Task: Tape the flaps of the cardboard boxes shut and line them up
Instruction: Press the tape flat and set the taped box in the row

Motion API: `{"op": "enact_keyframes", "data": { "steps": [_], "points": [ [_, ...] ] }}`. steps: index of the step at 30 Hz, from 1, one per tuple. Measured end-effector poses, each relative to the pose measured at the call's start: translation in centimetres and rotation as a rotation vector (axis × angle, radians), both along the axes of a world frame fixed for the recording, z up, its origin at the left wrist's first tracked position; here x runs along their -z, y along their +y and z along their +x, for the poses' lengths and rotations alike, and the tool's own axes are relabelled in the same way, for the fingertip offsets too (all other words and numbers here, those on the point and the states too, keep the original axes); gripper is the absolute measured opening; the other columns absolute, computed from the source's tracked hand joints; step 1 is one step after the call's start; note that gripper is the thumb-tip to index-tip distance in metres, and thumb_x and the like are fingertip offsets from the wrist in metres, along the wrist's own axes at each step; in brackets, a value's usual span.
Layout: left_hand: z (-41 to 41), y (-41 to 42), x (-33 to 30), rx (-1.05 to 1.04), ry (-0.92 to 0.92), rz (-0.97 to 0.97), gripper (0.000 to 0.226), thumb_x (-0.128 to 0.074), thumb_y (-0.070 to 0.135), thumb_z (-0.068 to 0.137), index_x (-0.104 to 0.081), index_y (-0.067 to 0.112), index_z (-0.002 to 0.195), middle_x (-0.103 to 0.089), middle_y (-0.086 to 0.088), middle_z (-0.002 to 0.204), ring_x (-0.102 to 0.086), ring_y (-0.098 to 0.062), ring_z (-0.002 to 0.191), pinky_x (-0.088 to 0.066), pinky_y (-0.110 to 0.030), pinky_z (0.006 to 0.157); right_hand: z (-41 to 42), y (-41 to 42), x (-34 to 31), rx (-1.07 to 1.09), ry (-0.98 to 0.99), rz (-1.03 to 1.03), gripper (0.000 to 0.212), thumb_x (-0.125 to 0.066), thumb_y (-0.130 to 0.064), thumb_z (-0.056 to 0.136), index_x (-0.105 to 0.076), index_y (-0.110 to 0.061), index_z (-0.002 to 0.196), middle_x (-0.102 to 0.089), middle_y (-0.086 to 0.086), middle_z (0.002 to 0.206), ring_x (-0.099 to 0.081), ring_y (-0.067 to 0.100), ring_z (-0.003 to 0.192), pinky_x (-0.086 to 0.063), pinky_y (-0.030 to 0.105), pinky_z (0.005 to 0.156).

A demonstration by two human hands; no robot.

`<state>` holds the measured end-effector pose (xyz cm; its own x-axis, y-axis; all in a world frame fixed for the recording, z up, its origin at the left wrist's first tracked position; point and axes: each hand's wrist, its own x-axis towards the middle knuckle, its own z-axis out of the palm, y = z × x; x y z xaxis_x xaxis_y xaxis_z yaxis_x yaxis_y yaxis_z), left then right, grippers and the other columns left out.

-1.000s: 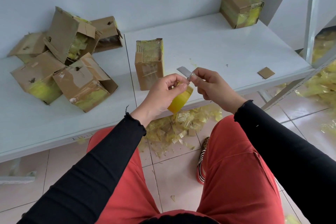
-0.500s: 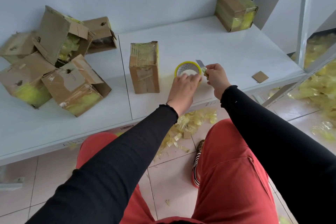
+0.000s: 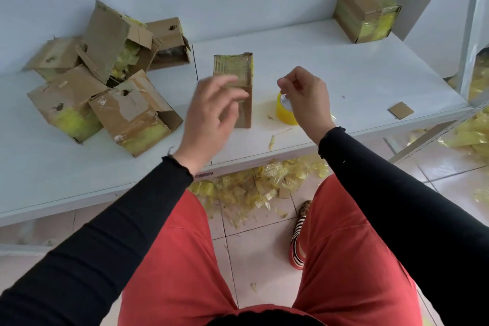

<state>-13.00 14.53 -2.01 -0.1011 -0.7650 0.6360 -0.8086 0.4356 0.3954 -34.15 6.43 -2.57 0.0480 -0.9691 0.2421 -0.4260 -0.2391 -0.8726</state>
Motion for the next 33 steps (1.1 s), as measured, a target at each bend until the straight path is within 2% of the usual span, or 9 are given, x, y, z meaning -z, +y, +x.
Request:
{"op": "enact_keyframes", "data": {
  "steps": [4,7,10,12,14,17,20,25,33],
  "points": [
    [3.0,-1.5,-0.8,-0.147,0.329,0.057,0.02,-0.057,0.01,0.098,-0.069,0.015,0.114,-0.057,0.007,0.119,-0.053,-0.014,0.117,-0.044,-0.029,0.102,1.6,0.8,-0.6,-0.042,-0.014,0.0,0.037,-0.055,-0.034,0.101,-0.052,-0.008,0.075,-0.058,0.014,0.068,-0.046,0.014,0.06,-0.035,0.032,0.059],
    [3.6,-2.5,-0.8,-0.143,0.422,0.176,0.023,-0.056,0.017,0.098,-0.065,0.02,0.119,-0.057,0.007,0.121,-0.052,-0.009,0.117,-0.045,-0.03,0.102,2.3,1.2,-1.4,-0.069,-0.01,-0.012,0.052,-0.052,-0.041,0.104,-0.032,-0.011,0.066,-0.029,0.007,0.06,-0.025,0.017,0.058,-0.021,0.035,0.057],
    [3.6,-3.3,-0.7,-0.103,0.445,0.239,0.023,-0.056,0.021,0.1,-0.064,0.023,0.122,-0.057,0.009,0.125,-0.051,-0.004,0.122,-0.044,-0.027,0.105,2.5,1.4,-1.9,-0.079,-0.106,0.06,0.067,-0.057,-0.05,0.101,-0.026,-0.007,0.061,-0.023,0.013,0.06,-0.021,0.038,0.055,-0.019,0.044,0.052],
    [3.6,-3.9,-0.7,-0.056,0.429,0.292,0.025,-0.057,0.028,0.102,-0.062,0.026,0.126,-0.057,0.014,0.129,-0.049,0.003,0.124,-0.042,-0.026,0.109,2.4,0.9,-1.6,-0.079,-0.128,0.09,0.065,-0.059,-0.047,0.101,-0.038,0.003,0.064,-0.037,0.017,0.061,-0.033,0.04,0.056,-0.032,0.045,0.053],
    [3.8,-4.4,-0.5,0.008,0.374,0.35,0.03,-0.057,0.037,0.103,-0.06,0.029,0.131,-0.055,0.018,0.138,-0.045,0.01,0.129,-0.038,-0.029,0.115,2.5,0.7,-1.2,-0.085,-0.02,0.048,0.022,-0.062,-0.03,0.1,-0.063,-0.01,0.092,-0.061,0.002,0.09,-0.055,0.023,0.077,-0.047,0.037,0.072],
    [4.3,-5.0,-0.2,0.055,0.287,0.41,0.043,-0.058,0.05,0.101,-0.058,0.032,0.141,-0.046,0.014,0.155,-0.038,-0.001,0.145,-0.029,-0.032,0.122,3.4,0.6,-1.2,-0.198,0.133,-0.038,0.058,-0.065,-0.024,0.1,-0.04,-0.025,0.152,-0.04,-0.002,0.149,-0.048,0.015,0.131,-0.043,0.028,0.106],
    [4.7,-5.6,0.2,0.074,0.233,0.449,0.045,-0.064,0.053,0.097,-0.062,0.034,0.139,-0.042,0.014,0.16,-0.034,-0.001,0.148,-0.025,-0.028,0.121,5.3,0.3,-1.2,-0.234,0.202,-0.088,0.052,-0.062,-0.034,0.102,-0.049,-0.021,0.15,-0.041,0.003,0.157,-0.042,0.022,0.141,-0.041,0.041,0.113],
    [5.3,-6.0,1.1,0.082,0.185,0.419,0.045,-0.073,0.038,0.095,-0.062,0.035,0.139,-0.042,0.011,0.16,-0.035,-0.002,0.148,-0.024,-0.024,0.12,6.3,-0.2,0.4,-0.225,0.336,-0.212,0.041,-0.068,-0.027,0.097,-0.064,-0.016,0.136,-0.051,0.005,0.15,-0.044,0.028,0.132,-0.039,0.035,0.109],
    [4.4,-5.8,3.4,0.08,0.033,0.356,0.07,-0.079,0.016,0.089,-0.043,0.019,0.15,-0.024,-0.001,0.168,-0.021,-0.015,0.156,-0.028,-0.034,0.125,6.4,-0.3,3.5,-0.238,0.38,-0.283,0.066,-0.075,-0.02,0.088,-0.048,-0.014,0.148,-0.036,0.004,0.161,-0.037,0.032,0.136,-0.033,0.034,0.112]
  ]
}}
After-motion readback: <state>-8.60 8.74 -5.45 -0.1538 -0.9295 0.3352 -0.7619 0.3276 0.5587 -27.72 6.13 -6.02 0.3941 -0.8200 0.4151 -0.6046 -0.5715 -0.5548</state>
